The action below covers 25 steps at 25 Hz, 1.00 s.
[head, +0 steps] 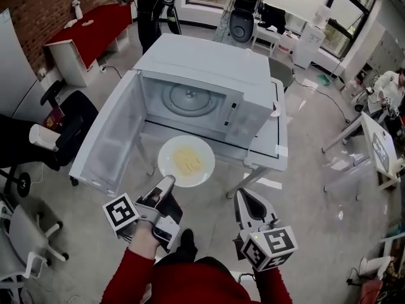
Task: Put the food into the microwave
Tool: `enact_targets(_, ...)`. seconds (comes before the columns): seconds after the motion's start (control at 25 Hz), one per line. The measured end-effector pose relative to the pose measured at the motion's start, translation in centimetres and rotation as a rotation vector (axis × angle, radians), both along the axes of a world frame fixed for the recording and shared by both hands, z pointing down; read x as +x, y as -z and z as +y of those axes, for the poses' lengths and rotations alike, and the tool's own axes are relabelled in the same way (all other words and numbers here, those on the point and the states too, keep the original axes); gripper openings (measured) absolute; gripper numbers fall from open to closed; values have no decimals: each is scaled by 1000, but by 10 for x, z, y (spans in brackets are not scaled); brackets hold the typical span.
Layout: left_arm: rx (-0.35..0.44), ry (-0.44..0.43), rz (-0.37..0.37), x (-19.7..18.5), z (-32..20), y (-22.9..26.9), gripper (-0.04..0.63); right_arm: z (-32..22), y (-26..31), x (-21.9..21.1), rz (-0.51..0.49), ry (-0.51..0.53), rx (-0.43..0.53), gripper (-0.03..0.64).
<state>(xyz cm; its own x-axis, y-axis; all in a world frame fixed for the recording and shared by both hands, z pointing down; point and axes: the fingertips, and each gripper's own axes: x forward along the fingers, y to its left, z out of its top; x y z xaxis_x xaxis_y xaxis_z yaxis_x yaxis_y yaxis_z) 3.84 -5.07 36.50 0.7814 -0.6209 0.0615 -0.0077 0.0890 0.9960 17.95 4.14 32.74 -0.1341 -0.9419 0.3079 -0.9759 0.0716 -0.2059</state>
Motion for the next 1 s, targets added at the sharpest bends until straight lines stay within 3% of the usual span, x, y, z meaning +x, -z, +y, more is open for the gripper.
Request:
enact_targets(0.44,22,228,7,-20,-52,-8,20,-87,-10,-28,78,284,-74,14)
enact_targets(0.72,31,350,-105,-9,-71,-31,21,-141,-24,-22,139,494,-85,14)
enact_targets(0.88,50,418,-66,4,-85,-33,20,-159,-37,-13,145,566,-114,14)
enact_targets(1.0,77,479,25,15,-102,-30,20,-170,-47,-4,157,604,-134,14)
